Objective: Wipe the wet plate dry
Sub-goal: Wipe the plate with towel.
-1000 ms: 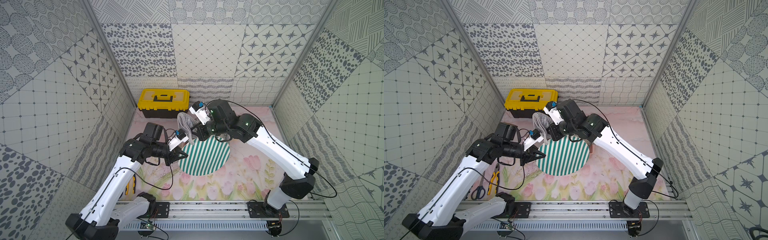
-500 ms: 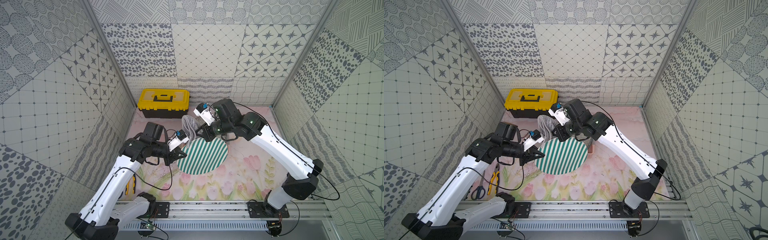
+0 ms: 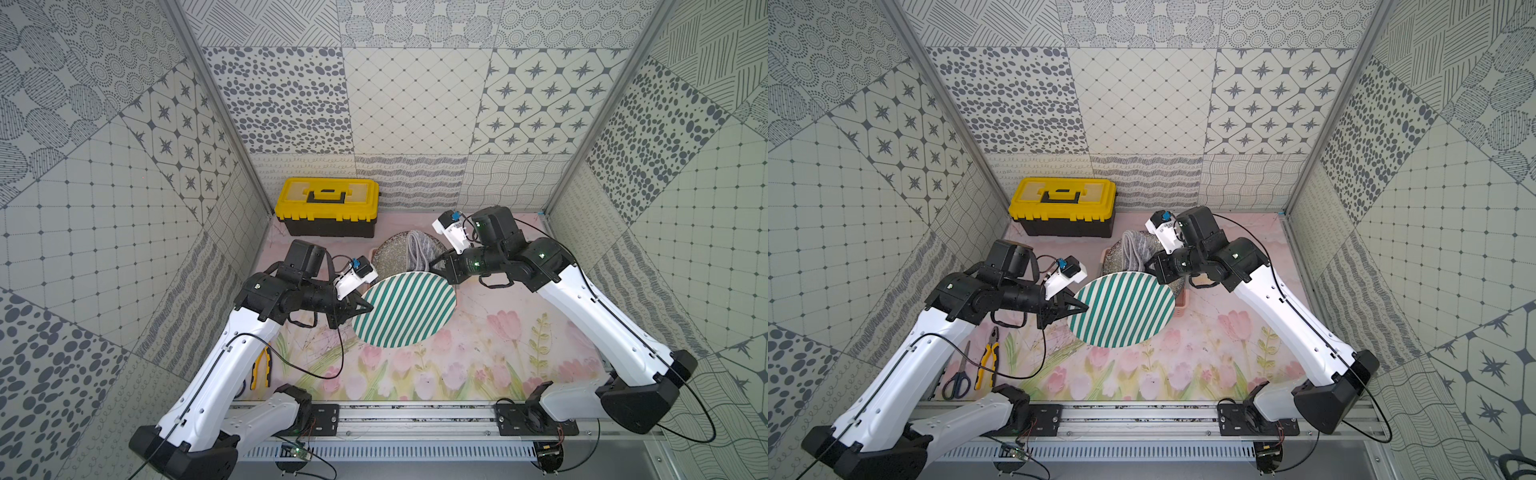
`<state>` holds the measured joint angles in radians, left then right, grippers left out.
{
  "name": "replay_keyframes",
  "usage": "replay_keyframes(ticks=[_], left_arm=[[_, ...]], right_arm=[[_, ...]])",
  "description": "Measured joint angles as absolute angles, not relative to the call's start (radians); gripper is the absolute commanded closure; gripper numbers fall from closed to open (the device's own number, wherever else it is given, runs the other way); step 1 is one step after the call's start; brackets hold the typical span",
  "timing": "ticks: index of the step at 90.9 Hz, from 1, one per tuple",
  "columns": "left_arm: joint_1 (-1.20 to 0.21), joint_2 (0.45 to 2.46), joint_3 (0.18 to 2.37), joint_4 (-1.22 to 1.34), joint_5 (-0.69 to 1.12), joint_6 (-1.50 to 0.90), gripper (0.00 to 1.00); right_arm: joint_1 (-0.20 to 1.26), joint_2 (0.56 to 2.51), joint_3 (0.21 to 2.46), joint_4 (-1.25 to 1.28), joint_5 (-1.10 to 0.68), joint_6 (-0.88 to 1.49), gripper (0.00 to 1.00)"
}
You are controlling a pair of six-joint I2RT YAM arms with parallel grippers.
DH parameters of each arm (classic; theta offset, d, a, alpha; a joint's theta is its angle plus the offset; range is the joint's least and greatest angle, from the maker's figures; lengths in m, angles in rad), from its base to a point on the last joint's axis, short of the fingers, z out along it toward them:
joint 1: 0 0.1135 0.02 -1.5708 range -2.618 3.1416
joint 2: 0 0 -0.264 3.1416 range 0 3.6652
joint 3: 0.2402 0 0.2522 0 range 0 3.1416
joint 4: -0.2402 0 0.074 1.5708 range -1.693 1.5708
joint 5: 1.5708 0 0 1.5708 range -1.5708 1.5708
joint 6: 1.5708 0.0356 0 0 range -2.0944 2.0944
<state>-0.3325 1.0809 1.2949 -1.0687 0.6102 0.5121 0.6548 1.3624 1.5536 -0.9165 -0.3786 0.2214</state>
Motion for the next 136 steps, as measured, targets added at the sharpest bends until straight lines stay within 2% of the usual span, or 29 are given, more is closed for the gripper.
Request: replay_keyframes(ticks=[66, 136], left_arm=[[-0.266, 1.087, 1.303, -1.065, 0.684, 0.436, 1.00], [-0.197, 1.126, 1.272, -0.910, 0.830, 0.120, 1.00]], right_arm=[[0.574, 1.177, 1.243, -0.775, -0.343, 0.254, 1.00], [0.570, 1.029, 0.976, -0.593, -0.266, 0.283, 1.00]])
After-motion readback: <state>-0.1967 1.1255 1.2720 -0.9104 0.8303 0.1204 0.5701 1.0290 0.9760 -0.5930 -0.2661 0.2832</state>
